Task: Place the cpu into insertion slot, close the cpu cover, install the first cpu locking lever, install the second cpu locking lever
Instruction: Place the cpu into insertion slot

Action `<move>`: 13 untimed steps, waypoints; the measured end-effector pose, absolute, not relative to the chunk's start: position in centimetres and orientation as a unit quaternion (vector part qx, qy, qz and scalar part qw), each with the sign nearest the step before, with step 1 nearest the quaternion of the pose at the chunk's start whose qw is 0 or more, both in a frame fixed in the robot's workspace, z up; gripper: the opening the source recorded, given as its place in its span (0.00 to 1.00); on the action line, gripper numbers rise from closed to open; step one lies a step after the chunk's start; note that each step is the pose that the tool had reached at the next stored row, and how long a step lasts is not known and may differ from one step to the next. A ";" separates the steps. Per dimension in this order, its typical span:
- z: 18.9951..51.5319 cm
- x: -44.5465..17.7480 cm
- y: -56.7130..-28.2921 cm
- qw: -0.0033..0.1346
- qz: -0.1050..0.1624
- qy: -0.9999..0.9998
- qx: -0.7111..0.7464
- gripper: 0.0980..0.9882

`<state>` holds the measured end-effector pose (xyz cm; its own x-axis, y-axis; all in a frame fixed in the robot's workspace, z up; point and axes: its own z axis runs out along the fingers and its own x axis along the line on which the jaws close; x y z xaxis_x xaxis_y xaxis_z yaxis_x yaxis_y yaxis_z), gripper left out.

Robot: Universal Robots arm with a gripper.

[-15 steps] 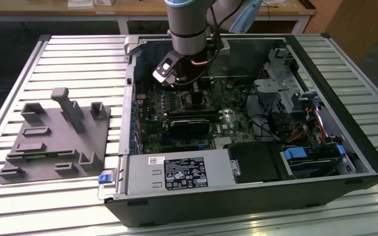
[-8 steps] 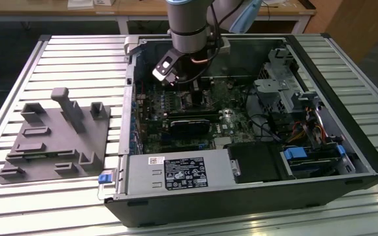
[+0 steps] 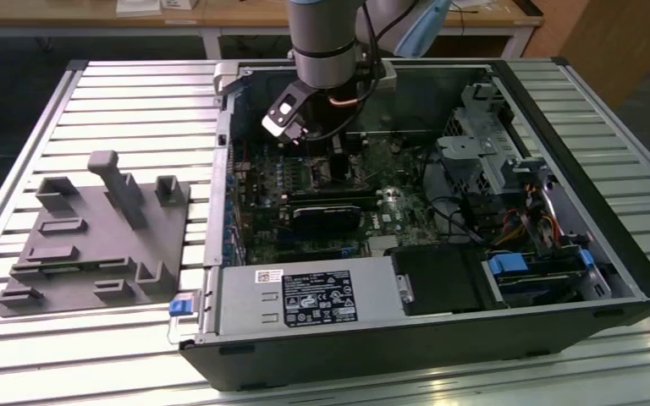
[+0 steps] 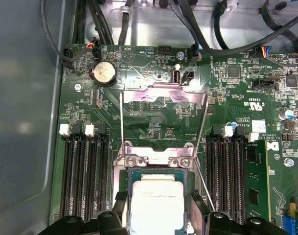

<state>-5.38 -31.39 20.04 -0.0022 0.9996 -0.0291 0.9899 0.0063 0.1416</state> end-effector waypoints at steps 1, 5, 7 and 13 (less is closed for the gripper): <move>20.0 -5.4 -31.4 0.060 0.040 0.707 0.704 0.58; 20.0 -5.4 -31.4 0.060 0.040 0.707 0.704 0.56; 20.0 -5.4 -31.4 0.060 0.040 0.707 0.704 0.49; 20.1 -5.4 -31.4 0.060 0.040 0.707 0.704 0.22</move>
